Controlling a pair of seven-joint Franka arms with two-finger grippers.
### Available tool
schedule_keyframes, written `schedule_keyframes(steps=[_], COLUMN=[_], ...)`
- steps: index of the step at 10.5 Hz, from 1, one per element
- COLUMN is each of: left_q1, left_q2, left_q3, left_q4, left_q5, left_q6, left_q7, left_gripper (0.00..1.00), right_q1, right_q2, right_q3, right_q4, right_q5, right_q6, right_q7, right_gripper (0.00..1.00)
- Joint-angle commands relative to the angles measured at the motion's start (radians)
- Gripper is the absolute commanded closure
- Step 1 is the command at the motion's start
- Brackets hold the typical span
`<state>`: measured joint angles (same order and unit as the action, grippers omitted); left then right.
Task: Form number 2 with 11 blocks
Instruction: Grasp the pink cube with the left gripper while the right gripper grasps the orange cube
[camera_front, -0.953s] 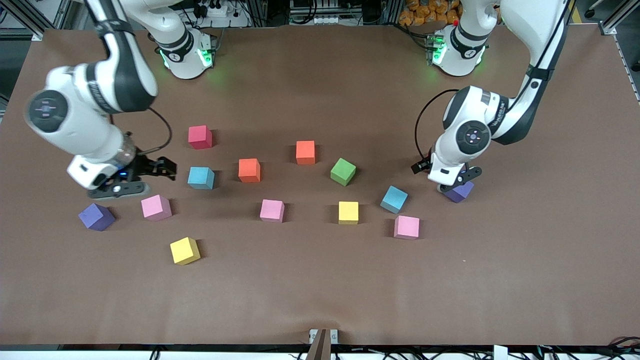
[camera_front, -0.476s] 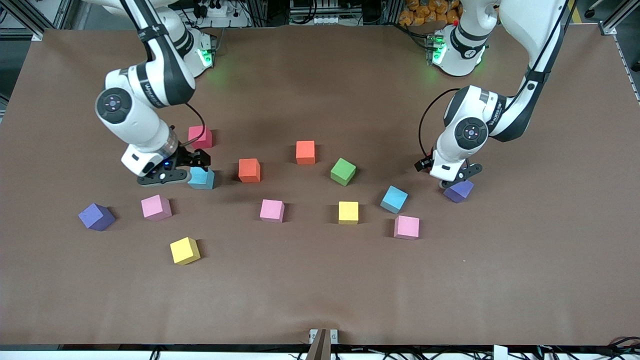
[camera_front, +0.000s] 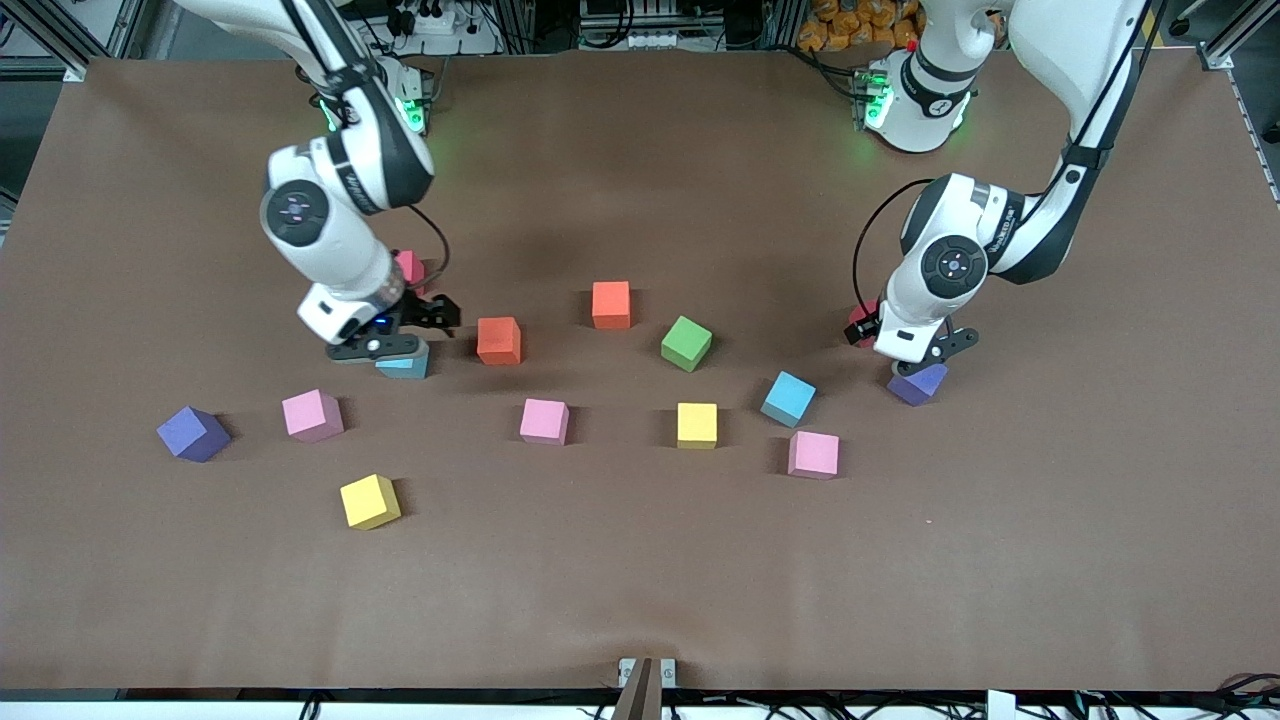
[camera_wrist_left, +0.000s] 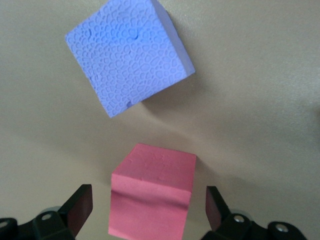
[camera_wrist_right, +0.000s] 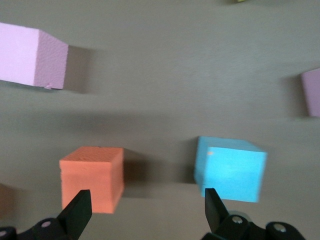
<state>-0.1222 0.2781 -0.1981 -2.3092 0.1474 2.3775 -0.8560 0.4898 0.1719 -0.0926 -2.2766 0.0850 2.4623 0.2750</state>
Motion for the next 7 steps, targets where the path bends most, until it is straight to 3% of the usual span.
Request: schedule_keyframes(steps=[1,7], left_q1=[0.025,0.032], left_q2=[-0.033,-0.027], left_q3=[-0.007,-0.009], left_q4=[-0.123,-0.139], left_q5=[0.027,0.034], left_q6=[0.189,0.203], left_q7=[-0.008,0.008], left_gripper=[0.0,0.0], right_q1=[0.061,0.09], right_q2=[0.076,0.112], right_q3=[-0.004,-0.004], right_q4=[0.003,0.017], right_q5=[0.065,0.079], right_q6=[0.078,0.089], right_q7=[0.029,0.038], right_gripper=[0.0,0.0])
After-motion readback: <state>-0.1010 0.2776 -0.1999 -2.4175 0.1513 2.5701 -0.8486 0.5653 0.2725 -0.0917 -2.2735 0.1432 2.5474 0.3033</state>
